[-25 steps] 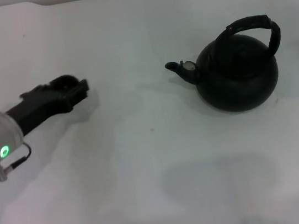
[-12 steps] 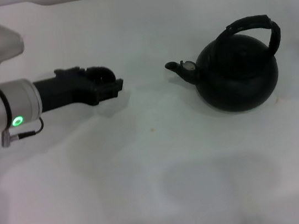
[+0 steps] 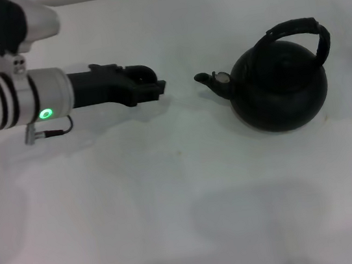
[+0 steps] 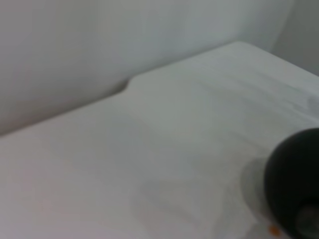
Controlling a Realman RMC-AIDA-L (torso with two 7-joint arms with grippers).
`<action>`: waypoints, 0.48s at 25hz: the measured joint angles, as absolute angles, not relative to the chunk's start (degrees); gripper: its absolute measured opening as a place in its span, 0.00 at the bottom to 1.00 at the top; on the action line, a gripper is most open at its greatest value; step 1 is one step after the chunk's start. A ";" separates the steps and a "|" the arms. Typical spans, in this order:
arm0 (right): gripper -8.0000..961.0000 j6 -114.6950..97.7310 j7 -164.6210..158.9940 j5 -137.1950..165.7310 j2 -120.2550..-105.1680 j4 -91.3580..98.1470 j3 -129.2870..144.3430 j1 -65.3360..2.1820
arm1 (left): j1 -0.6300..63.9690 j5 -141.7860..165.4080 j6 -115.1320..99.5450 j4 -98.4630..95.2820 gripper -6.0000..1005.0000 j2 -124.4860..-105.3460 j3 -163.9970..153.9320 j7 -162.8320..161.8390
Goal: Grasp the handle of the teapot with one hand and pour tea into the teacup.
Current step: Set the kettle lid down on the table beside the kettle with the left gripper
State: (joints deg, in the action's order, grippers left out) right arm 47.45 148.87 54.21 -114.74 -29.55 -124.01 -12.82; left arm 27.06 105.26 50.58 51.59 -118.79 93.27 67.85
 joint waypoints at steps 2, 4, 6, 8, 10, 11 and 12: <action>0.84 48.43 148.83 54.19 -114.84 -29.56 -124.01 -12.38 | 28.23 105.26 50.88 50.30 0.71 -118.89 92.58 67.18; 0.84 49.18 148.78 54.16 -114.94 -29.57 -124.00 -11.98 | 29.30 105.24 51.38 49.13 0.71 -119.03 92.09 66.32; 0.84 49.68 148.72 54.13 -115.02 -29.58 -123.95 -11.66 | 30.10 104.88 51.88 48.29 0.70 -119.10 91.24 65.10; 0.84 50.04 148.65 54.11 -115.07 -29.61 -123.94 -11.41 | 30.59 103.99 52.16 47.70 0.70 -119.09 89.69 64.45; 0.84 50.25 148.57 54.11 -115.07 -29.62 -123.94 -11.17 | 30.78 103.16 52.18 47.54 0.70 -119.07 88.56 64.30; 0.84 50.33 148.55 54.11 -115.07 -29.62 -123.94 -11.06 | 30.79 103.02 52.19 47.54 0.70 -119.09 88.26 64.29; 0.84 50.52 148.54 54.11 -115.07 -29.62 -123.86 -10.92 | 30.84 102.93 52.19 47.52 0.70 -119.10 87.92 64.26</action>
